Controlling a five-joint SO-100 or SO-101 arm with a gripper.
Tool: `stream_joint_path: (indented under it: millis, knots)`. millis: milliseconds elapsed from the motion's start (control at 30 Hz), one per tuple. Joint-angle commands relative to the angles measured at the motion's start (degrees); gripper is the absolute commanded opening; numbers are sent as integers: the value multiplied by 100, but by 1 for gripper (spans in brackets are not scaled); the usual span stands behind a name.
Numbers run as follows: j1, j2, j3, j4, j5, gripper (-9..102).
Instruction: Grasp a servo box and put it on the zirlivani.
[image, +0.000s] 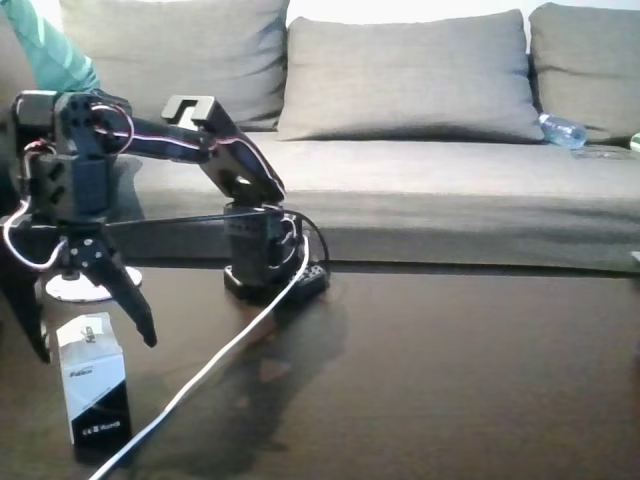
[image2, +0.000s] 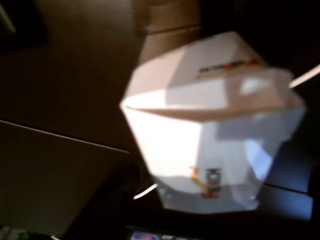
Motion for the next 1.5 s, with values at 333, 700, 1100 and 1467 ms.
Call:
stream_joint_path:
  millis: [333,700,1100,1467]
  knots:
    - [-26,79,211,396,141,41]
    - [0,70,211,396,220,23]
    - [18,70,211,396,237,10]
    - [62,334,211,422,598,8]
